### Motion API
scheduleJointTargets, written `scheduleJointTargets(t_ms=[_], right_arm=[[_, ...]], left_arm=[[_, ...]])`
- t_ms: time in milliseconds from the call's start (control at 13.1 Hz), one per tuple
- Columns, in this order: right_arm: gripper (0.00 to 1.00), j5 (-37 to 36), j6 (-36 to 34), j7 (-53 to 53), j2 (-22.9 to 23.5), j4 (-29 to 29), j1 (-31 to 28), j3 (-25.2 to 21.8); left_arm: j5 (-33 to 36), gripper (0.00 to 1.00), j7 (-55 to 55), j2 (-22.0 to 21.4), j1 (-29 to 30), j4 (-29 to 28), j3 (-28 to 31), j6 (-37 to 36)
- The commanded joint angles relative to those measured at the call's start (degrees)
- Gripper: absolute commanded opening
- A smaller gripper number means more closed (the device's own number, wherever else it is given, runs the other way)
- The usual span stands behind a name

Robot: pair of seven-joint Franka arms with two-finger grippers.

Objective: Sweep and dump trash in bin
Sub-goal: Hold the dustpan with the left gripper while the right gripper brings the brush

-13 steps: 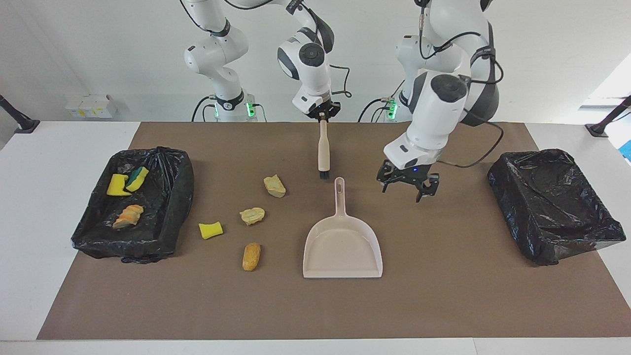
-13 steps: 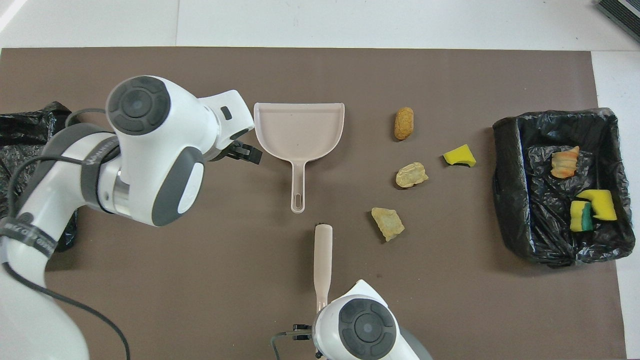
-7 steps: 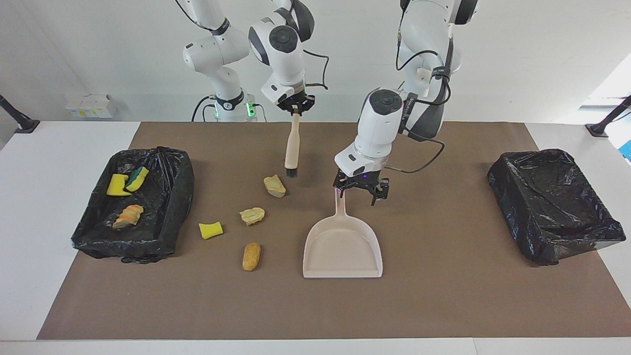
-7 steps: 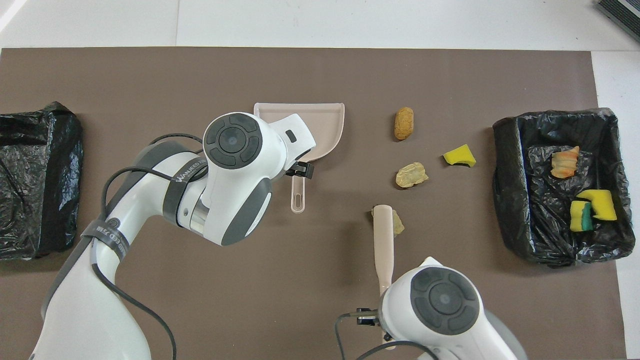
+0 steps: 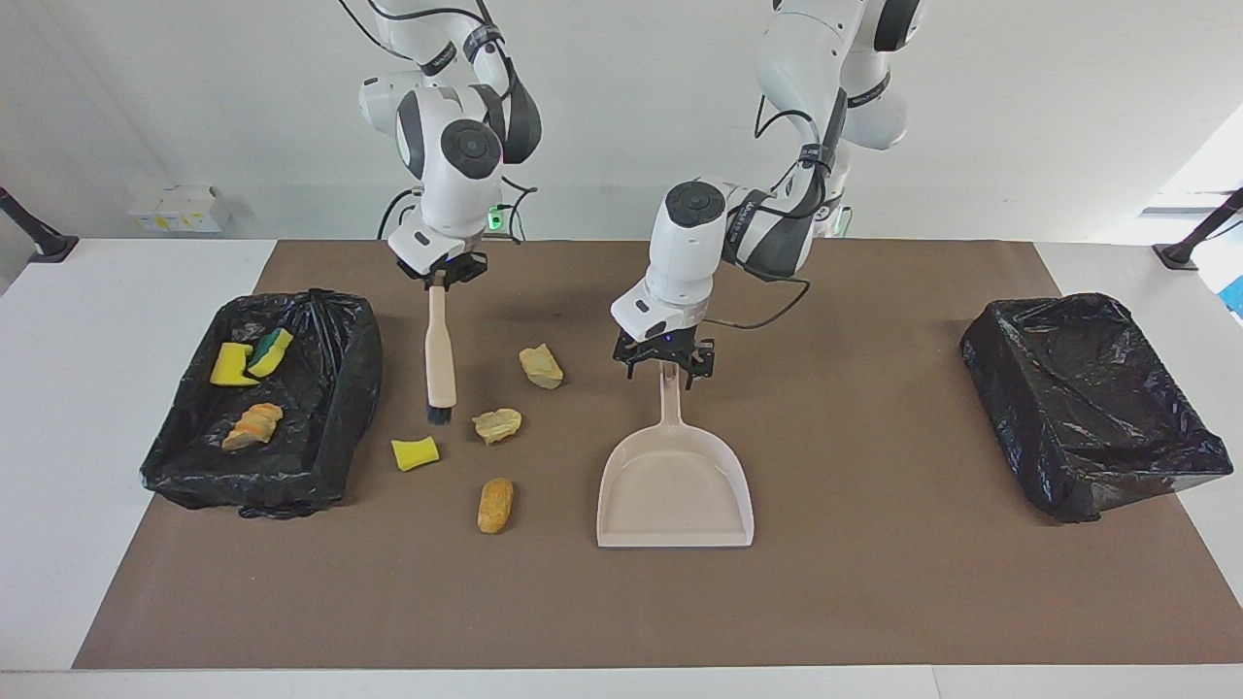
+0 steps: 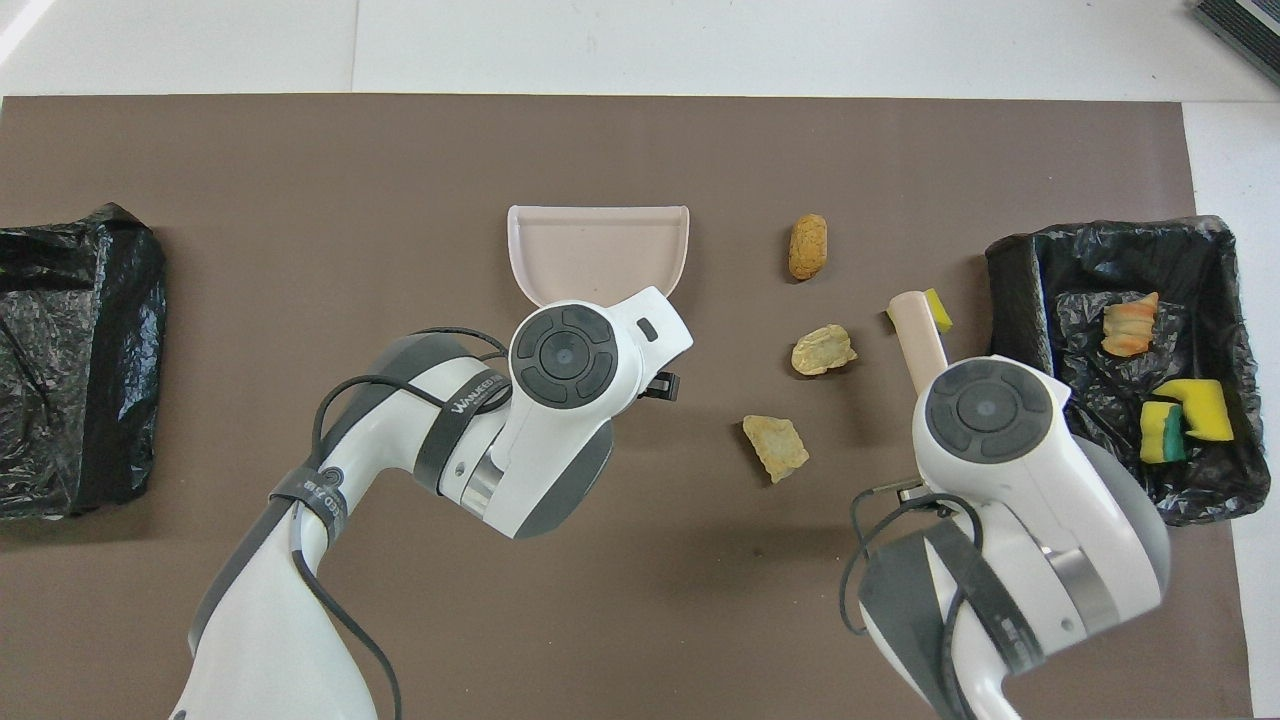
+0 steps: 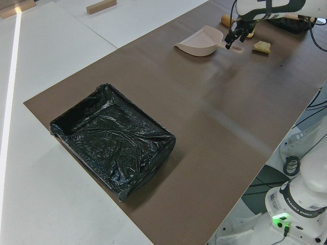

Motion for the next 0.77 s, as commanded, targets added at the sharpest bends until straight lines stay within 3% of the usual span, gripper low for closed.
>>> scheduleJointTargets(t_ms=[0, 306, 383, 689], right_arm=[[0.00, -6.4, -0.7, -3.1, 12.2, 11.9, -2.5, 0.9], [0.00, -7.7, 1.5, -0.7, 17.4, 12.0, -2.4, 1.0], [0.00, -5.6, 1.2, -0.7, 17.7, 11.9, -2.2, 1.2], [0.00, 9.1, -0.1, -1.3, 17.8, 12.7, -1.0, 1.4]], left_arm=[[0.2, 1.00, -1.4, -0.6, -1.1, -1.6, 1.2, 0.3], [0.2, 0.96, -3.5, -1.0, -1.6, -3.5, 1.1, 0.3], [0.2, 0.89, -3.8, -1.0, -1.8, -3.4, 1.1, 0.3], [0.9, 0.89, -4.7, -0.8, -1.9, -2.7, 1.3, 0.5]])
